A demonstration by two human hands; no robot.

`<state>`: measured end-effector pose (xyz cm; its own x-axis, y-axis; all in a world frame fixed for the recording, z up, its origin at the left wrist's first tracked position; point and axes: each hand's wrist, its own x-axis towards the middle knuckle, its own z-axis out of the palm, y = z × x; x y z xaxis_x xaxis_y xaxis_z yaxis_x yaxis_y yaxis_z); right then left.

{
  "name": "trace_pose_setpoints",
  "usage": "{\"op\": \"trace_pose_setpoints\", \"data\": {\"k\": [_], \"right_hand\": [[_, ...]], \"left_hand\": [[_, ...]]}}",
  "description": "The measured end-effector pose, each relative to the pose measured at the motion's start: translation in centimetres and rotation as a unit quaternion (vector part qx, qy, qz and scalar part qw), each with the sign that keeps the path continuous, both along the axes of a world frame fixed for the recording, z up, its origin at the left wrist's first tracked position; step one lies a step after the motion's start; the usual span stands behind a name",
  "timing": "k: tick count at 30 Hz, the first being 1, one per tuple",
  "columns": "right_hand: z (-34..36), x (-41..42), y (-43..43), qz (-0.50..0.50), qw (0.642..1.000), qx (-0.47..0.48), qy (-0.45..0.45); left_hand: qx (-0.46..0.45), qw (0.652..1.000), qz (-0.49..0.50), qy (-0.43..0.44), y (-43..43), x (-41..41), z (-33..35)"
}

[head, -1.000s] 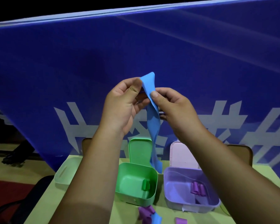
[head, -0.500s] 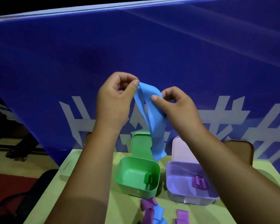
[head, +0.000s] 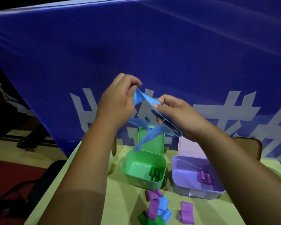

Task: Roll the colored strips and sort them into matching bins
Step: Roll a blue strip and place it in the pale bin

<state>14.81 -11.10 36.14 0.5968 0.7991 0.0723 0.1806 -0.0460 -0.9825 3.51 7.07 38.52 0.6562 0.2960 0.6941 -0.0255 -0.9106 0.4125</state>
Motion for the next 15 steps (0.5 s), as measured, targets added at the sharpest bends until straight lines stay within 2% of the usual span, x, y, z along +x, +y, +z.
{"op": "trace_pose_setpoints", "data": {"k": [2, 5, 11, 15], "right_hand": [[0.0, 0.0, -0.4, 0.032, 0.998, -0.03, 0.04], [0.0, 0.2, -0.7, 0.037, 0.996, -0.062, 0.047], [-1.0, -0.4, 0.3, 0.036, 0.996, 0.007, 0.079], [-1.7, -1.0, 1.4, 0.055, 0.981, 0.092, 0.165]], "left_hand": [[0.081, 0.993, 0.051, 0.065, 1.3, -0.6, -0.9], [0.109, 0.989, 0.058, 0.086, 2.6, -1.3, -2.6], [0.031, 0.999, -0.011, 0.022, 2.4, -1.3, -4.0], [-0.033, 0.999, -0.019, -0.02, 1.1, -1.3, -3.4]]}}
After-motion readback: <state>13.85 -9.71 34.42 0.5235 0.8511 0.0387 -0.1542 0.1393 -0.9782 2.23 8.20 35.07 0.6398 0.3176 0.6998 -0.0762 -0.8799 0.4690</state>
